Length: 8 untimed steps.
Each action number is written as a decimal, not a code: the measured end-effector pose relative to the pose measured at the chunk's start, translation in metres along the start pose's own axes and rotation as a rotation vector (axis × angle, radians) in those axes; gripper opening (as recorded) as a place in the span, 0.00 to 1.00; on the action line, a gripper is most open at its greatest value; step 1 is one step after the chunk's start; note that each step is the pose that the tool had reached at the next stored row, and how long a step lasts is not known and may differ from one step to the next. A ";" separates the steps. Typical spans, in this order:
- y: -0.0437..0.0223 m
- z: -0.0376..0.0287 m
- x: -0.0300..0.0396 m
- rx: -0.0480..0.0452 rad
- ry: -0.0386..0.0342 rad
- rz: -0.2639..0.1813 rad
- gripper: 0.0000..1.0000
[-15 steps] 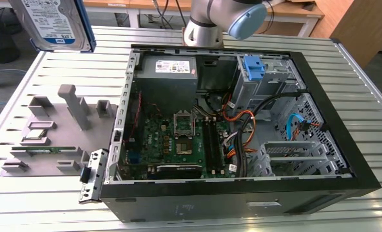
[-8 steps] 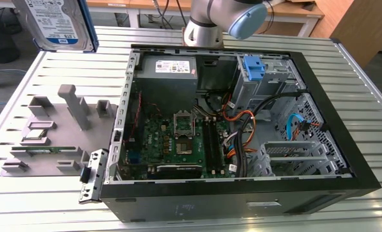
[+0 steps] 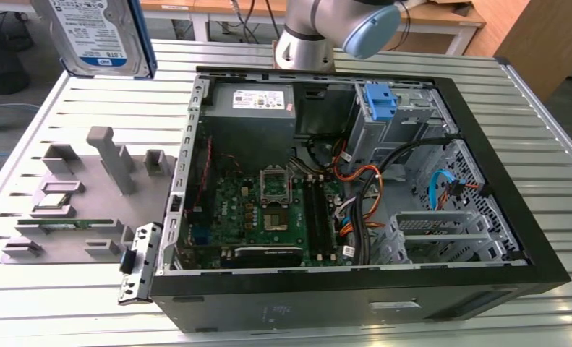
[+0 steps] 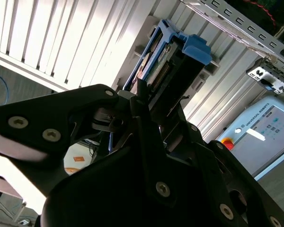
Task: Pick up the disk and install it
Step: 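Pick up the disk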
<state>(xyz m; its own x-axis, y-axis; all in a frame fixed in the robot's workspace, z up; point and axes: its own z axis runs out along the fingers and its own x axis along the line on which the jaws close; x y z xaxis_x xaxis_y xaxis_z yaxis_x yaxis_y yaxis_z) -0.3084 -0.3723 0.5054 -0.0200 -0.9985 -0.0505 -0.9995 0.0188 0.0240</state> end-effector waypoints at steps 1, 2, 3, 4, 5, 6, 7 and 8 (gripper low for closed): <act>-0.0022 0.0000 -0.0001 0.0000 0.0000 0.000 0.35; -0.0044 -0.0001 -0.0001 0.0000 -0.0001 0.000 0.35; -0.0066 -0.0001 -0.0001 0.0001 -0.0001 0.000 0.35; -0.0089 -0.0001 -0.0002 0.0002 -0.0002 0.000 0.35; -0.0111 -0.0002 -0.0002 0.0001 -0.0001 0.000 0.35; -0.0134 -0.0002 -0.0003 0.0000 -0.0001 0.000 0.35; -0.0157 -0.0003 -0.0003 0.0001 -0.0001 0.000 0.35; -0.0179 -0.0003 -0.0004 0.0000 -0.0001 0.000 0.35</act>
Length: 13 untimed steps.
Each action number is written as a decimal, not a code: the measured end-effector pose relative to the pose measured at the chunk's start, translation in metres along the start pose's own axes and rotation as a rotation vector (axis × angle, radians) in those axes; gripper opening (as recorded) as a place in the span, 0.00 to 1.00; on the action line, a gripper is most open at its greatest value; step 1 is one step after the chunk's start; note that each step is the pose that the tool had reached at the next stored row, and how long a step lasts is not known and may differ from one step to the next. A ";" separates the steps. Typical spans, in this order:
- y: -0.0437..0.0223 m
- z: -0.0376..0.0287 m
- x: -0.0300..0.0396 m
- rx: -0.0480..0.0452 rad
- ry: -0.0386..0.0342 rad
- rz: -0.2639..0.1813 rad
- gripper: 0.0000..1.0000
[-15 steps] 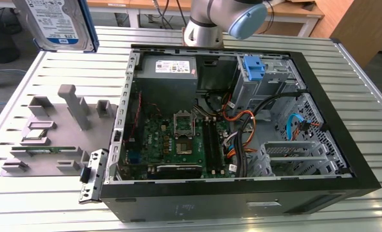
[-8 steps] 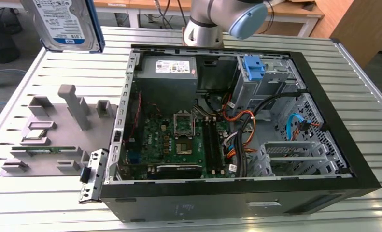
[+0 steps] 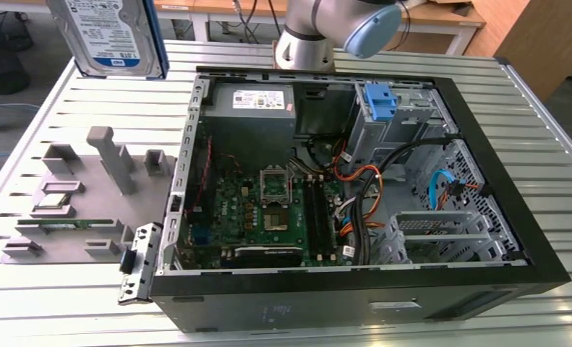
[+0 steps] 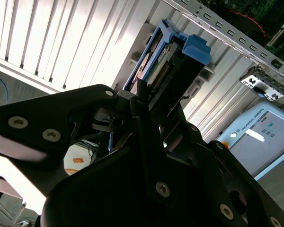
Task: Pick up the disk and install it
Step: 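Pick up the disk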
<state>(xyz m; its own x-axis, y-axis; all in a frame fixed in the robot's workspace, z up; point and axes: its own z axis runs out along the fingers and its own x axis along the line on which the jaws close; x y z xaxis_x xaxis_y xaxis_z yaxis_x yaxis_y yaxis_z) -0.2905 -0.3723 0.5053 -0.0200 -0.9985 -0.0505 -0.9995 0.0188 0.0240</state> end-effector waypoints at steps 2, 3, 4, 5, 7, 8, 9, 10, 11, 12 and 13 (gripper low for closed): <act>-0.0046 -0.0001 -0.0001 0.0000 0.0000 0.000 0.35; -0.0069 -0.0002 -0.0001 0.0000 0.0000 0.000 0.35; -0.0091 -0.0002 -0.0002 0.0000 0.0000 0.000 0.35; -0.0114 -0.0002 -0.0002 0.0000 0.0000 0.000 0.35; -0.0163 -0.0003 -0.0004 0.0001 0.0000 0.000 0.35; -0.0188 -0.0004 -0.0004 0.0000 0.0000 0.000 0.35; -0.0215 -0.0004 -0.0005 0.0000 0.0000 0.000 0.35; -0.0241 -0.0005 -0.0005 0.0000 0.0000 0.000 0.35; -0.0267 -0.0005 -0.0006 -0.0001 0.0001 0.000 0.35; -0.0293 -0.0006 -0.0006 0.0000 0.0000 0.000 0.35; -0.0319 -0.0006 -0.0007 -0.0001 0.0001 0.000 0.35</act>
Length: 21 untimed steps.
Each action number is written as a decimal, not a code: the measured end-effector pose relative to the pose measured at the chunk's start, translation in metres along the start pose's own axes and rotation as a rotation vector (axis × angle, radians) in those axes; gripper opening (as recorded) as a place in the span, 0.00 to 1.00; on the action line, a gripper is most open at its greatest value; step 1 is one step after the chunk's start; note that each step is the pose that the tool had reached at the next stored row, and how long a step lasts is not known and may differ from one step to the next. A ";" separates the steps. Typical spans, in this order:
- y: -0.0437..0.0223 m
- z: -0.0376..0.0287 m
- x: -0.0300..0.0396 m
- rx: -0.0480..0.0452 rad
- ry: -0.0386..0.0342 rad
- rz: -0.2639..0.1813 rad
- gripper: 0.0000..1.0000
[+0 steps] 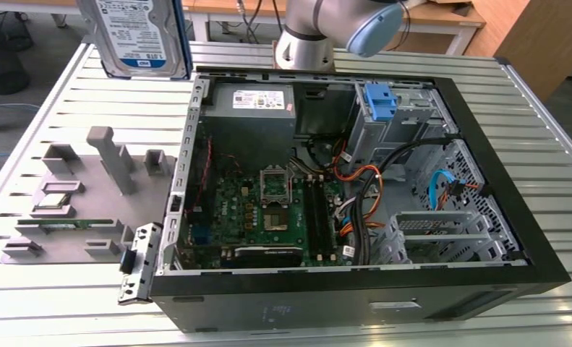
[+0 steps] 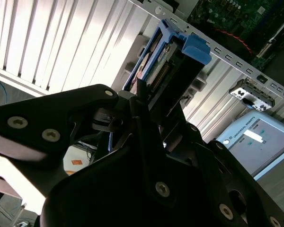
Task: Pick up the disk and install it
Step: 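Pick up the disk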
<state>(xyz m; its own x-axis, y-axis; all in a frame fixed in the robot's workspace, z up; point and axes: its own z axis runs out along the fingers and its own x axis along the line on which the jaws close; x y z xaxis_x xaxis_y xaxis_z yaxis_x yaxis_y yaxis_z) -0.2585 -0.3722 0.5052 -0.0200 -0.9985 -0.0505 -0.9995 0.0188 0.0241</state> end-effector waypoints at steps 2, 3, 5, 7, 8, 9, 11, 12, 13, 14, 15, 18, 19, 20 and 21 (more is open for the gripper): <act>-0.0055 0.0000 -0.0001 0.0001 -0.0001 0.000 0.35; -0.0081 -0.0001 -0.0002 0.0001 -0.0001 0.000 0.35; -0.0131 -0.0002 -0.0003 0.0001 -0.0001 0.000 0.35; -0.0178 -0.0002 -0.0004 0.0001 -0.0001 0.000 0.35; -0.0201 -0.0003 -0.0004 0.0001 0.0000 0.000 0.35; -0.0227 -0.0003 -0.0005 0.0001 -0.0001 0.000 0.35; -0.0278 -0.0004 -0.0006 0.0000 -0.0001 0.000 0.35; -0.0304 -0.0005 -0.0006 0.0001 0.0000 0.000 0.35; -0.0329 -0.0005 -0.0007 0.0000 -0.0001 0.000 0.35; -0.0354 -0.0005 -0.0007 0.0001 -0.0001 0.000 0.35; -0.0380 -0.0006 -0.0008 0.0001 -0.0001 0.000 0.35; -0.0438 -0.0007 -0.0009 0.0001 -0.0001 0.000 0.35; -0.0455 -0.0007 -0.0010 0.0001 -0.0001 0.000 0.35; -0.0471 -0.0007 -0.0011 0.0001 -0.0001 0.000 0.35; -0.0487 -0.0008 -0.0011 0.0000 0.0000 0.000 0.35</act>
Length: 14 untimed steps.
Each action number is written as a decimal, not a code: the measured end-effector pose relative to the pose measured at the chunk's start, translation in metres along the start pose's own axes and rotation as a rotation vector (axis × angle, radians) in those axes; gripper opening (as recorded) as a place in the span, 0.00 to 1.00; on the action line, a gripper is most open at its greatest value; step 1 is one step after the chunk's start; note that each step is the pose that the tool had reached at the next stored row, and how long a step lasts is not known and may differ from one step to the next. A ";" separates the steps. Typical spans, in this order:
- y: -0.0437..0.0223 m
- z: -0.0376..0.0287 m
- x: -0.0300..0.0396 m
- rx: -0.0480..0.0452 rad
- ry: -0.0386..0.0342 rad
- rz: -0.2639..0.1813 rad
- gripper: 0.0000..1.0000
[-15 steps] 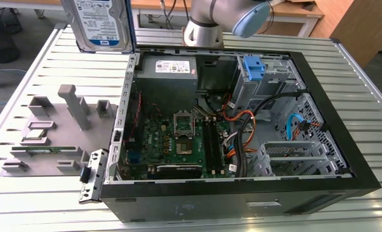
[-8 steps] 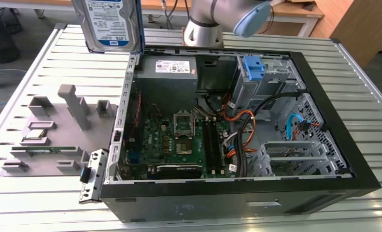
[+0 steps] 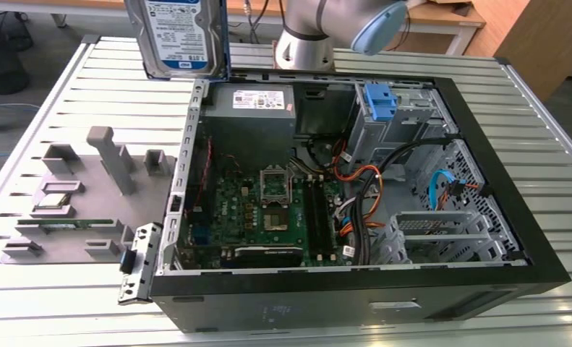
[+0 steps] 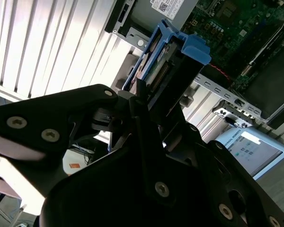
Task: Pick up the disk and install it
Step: 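Pick up the disk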
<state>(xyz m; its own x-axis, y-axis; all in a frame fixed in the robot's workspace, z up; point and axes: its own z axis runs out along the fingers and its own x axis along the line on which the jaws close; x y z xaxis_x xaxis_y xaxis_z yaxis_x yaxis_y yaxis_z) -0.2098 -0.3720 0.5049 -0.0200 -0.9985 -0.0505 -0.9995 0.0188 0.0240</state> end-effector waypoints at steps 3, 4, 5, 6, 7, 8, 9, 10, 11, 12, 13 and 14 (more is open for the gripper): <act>-0.0051 -0.0001 -0.0001 0.0001 -0.0001 0.000 0.35; -0.0067 -0.0001 -0.0002 0.0000 0.0000 0.000 0.35; -0.0085 -0.0001 -0.0002 0.0000 0.0000 0.000 0.35; -0.0103 -0.0001 -0.0003 0.0000 0.0000 0.000 0.35; -0.0121 -0.0002 -0.0003 0.0000 0.0000 0.000 0.35; -0.0139 -0.0002 -0.0004 0.0000 0.0000 0.000 0.35; -0.0156 -0.0003 -0.0004 0.0000 0.0000 0.000 0.35; -0.0174 -0.0003 -0.0005 0.0000 0.0000 0.000 0.35; -0.0191 -0.0003 -0.0005 0.0000 0.0000 0.000 0.35; -0.0209 -0.0003 -0.0006 0.0000 0.0000 0.000 0.35; -0.0228 -0.0003 -0.0006 0.0000 0.0000 0.000 0.35; -0.0246 -0.0003 -0.0007 0.0000 -0.0001 0.000 0.35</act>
<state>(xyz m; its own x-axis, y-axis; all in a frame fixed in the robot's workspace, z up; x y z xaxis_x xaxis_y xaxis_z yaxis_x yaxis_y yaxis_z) -0.1852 -0.3719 0.5047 -0.0200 -0.9985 -0.0506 -0.9995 0.0188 0.0240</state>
